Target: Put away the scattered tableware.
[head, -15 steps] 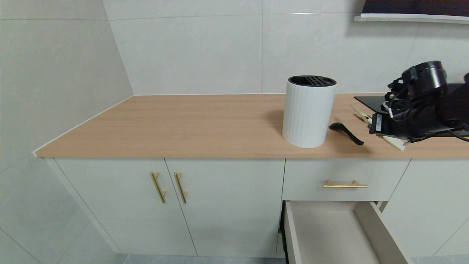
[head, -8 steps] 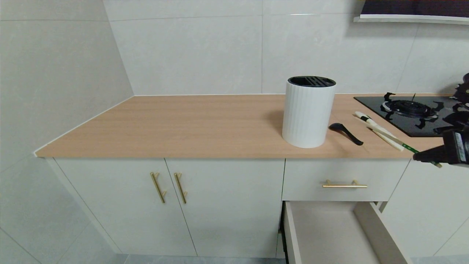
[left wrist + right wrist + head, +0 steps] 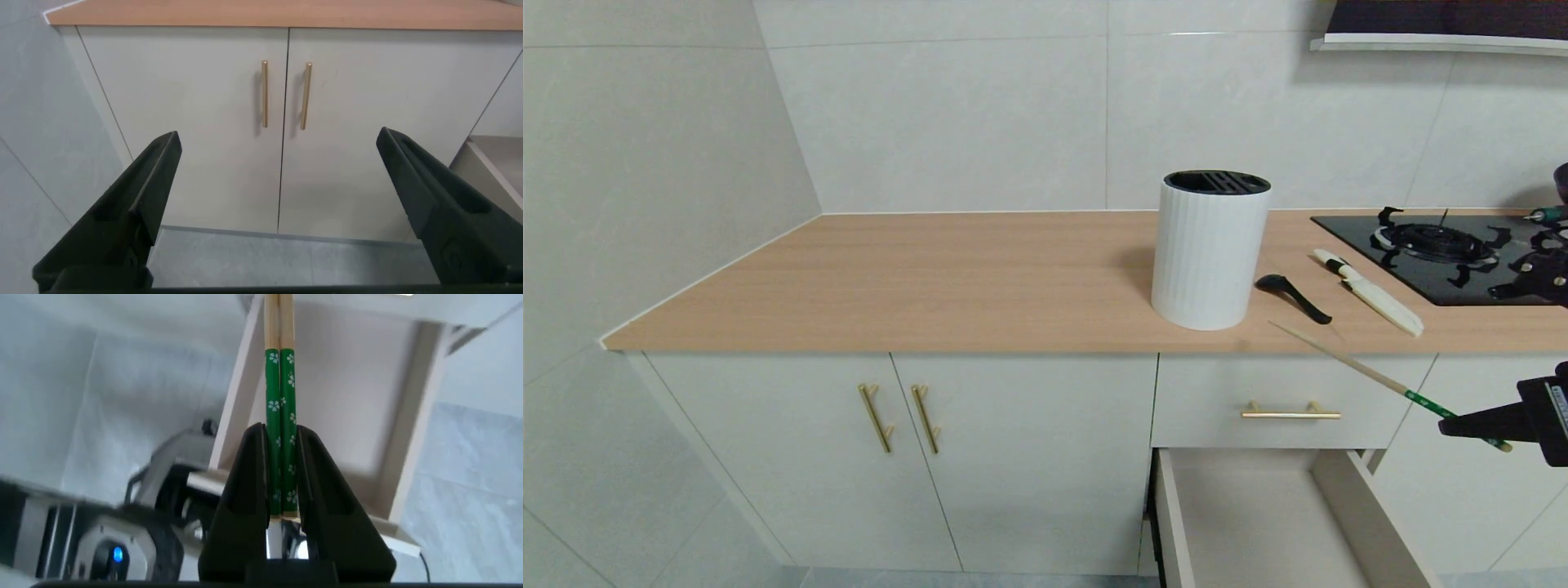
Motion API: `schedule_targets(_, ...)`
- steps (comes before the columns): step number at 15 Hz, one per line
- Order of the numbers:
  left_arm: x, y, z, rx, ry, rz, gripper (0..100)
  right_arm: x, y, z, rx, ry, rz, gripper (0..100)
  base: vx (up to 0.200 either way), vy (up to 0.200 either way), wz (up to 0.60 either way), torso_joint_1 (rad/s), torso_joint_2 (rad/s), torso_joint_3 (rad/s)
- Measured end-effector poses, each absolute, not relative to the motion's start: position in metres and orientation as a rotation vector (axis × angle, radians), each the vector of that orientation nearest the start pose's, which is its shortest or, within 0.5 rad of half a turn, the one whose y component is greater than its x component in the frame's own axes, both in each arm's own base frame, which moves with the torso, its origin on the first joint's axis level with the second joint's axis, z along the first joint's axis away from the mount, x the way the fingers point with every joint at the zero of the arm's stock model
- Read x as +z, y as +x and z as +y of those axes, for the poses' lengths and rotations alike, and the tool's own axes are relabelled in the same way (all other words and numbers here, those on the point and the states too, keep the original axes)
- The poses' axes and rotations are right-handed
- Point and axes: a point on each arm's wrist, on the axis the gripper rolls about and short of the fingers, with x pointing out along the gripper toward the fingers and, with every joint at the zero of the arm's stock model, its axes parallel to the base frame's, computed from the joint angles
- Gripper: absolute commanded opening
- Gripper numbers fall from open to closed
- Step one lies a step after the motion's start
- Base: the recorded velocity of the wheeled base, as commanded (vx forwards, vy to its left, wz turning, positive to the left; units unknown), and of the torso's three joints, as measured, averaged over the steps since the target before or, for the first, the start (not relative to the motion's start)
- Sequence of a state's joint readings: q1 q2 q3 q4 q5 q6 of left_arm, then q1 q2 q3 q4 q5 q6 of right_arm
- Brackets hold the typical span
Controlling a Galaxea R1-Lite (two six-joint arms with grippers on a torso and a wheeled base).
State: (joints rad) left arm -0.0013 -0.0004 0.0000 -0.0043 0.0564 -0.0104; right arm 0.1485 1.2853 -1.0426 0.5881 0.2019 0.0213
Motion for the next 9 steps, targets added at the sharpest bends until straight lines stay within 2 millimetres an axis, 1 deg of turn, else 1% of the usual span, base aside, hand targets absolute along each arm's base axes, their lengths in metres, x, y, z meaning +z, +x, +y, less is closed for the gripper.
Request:
schedule_targets(2,0.076,-0.023,0.001,0.054,-0.011,-0.005,100,0.237,0.170,0.032,0.345,0.001,0.862,0,0.000,0.000,0.00,-0.129,0.31,0.171)
schedule_targets(4,0.076,-0.023,0.001,0.054,-0.011,-0.005,100,0.233,0.170,0.032,0.349,-0.003,0.876,0,0.000,0.000,0.00,-0.171,0.44,0.244)
schedule_targets(9,0.076,-0.023,0.001,0.055,-0.010,-0.006,100,0.227,0.173,0.033,0.352,-0.005,0.894,0,0.000,0.000,0.00,-0.178,0.47,0.282)
